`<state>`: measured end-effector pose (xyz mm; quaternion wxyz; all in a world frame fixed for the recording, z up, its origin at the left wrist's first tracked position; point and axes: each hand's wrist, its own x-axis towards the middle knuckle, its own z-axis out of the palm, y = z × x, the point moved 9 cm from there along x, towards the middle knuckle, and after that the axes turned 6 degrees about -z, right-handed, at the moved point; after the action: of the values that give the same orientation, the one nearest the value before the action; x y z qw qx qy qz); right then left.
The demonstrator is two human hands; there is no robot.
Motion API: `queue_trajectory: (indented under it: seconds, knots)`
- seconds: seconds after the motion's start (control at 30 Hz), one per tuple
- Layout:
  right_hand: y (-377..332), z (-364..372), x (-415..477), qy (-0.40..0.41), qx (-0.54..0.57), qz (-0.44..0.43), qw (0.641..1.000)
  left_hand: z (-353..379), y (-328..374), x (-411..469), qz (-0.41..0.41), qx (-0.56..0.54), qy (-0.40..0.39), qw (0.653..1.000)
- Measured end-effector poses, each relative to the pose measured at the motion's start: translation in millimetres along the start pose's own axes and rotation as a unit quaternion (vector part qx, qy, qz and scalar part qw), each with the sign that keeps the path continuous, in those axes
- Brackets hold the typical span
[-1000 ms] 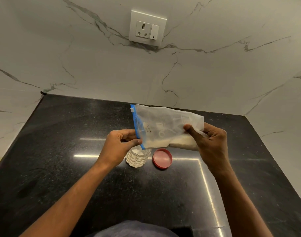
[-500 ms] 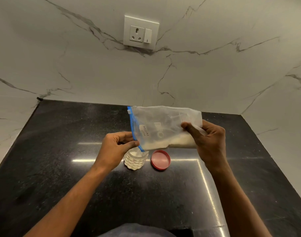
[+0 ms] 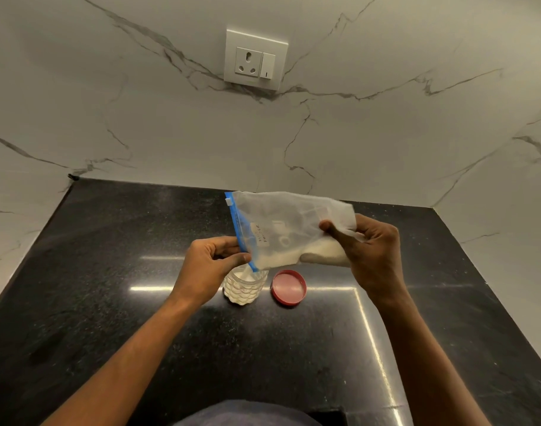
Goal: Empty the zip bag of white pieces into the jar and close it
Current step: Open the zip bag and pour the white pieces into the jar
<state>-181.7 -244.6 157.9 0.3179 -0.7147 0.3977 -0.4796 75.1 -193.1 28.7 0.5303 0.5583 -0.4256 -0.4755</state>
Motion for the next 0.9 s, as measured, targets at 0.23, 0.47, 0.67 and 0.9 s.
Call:
queue_trajectory:
  seconds: [0.23,0.47,0.67,0.9]
  knots:
    - [0,2,4,0.01,-0.012,-0.01,1.0,0,-1,1,0.0,0.006,0.002,1.0]
    - [4,-2,6,0.025,0.002,-0.005,1.0,0,0,1,0.005,-0.002,-0.01,1.0]
    - [4,2,3,0.008,-0.039,-0.01,0.999,2,10,9,-0.012,-0.062,-0.032,0.998]
    - [1,-1,4,0.004,-0.079,-0.028,0.996,-5,4,16,-0.031,-0.079,0.017,0.996]
